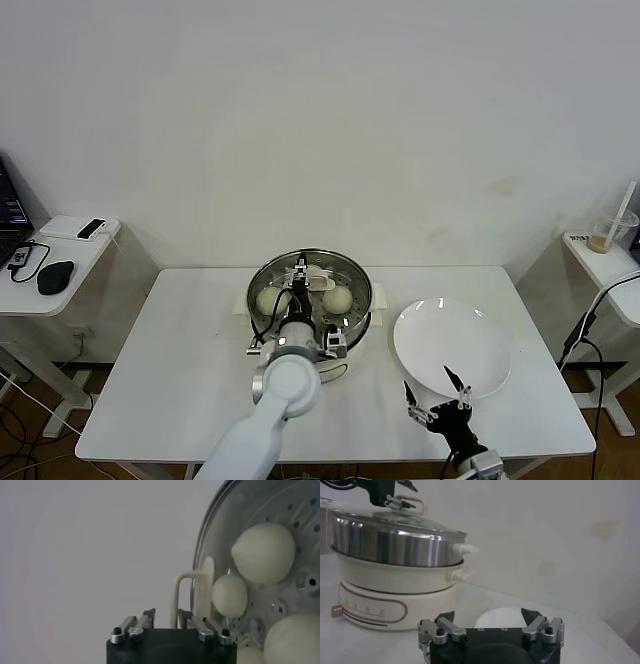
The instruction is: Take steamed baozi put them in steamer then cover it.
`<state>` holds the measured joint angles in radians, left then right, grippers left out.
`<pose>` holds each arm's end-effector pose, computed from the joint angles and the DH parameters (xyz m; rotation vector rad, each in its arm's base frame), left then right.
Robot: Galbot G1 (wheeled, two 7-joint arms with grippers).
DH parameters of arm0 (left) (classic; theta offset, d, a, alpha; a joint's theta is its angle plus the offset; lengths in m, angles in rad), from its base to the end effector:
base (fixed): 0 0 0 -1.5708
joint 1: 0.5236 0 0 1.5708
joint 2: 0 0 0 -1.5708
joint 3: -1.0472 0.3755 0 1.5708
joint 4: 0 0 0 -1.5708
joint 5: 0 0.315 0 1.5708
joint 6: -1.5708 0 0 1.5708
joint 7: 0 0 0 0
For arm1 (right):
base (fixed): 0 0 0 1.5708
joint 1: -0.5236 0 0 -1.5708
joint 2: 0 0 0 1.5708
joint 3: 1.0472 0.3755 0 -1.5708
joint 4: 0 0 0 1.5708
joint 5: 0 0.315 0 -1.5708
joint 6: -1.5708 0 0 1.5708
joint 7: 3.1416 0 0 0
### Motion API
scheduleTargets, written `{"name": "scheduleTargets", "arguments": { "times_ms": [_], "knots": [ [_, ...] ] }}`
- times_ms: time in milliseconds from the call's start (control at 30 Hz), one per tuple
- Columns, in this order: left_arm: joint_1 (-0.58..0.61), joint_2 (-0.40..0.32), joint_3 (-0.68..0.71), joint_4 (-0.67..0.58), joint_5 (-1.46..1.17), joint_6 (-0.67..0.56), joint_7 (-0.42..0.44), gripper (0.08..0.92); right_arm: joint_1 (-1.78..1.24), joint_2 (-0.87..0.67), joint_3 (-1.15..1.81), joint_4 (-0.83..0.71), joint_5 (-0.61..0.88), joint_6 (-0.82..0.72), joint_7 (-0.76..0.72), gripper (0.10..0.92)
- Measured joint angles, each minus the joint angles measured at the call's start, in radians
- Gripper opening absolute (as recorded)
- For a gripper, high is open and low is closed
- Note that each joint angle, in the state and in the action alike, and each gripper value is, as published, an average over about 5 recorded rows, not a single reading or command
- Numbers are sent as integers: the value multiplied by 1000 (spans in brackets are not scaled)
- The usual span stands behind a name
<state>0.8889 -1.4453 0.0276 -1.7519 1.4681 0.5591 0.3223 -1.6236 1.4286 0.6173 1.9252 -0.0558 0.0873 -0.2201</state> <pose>0.3137 -0.1211 -0.2908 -0.0941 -2.2567 -2.1390 0.1051 -0.0651 -0.3779 0.3205 -2.9556 0.3132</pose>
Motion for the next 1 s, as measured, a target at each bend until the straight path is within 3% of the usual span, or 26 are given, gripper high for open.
{"name": "scheduleTargets", "arguments": {
  "times_ms": [267,367,667,1000],
  "knots": [
    [54,48,17,-97,-45,-20,-30,779,-9,-6,2,7,4,-4,1,823],
    [82,67,18,-140,-72,-30,-48,816,-10,-11,3,11,8,-6,0,823],
    [213,102,-42,-301,-257,-88,-172,823,-20,-32,12,19,42,6,7,823],
    [463,117,-288,-420,-857,-308,-399,823,-35,-56,6,27,102,23,7,823]
  ]
}}
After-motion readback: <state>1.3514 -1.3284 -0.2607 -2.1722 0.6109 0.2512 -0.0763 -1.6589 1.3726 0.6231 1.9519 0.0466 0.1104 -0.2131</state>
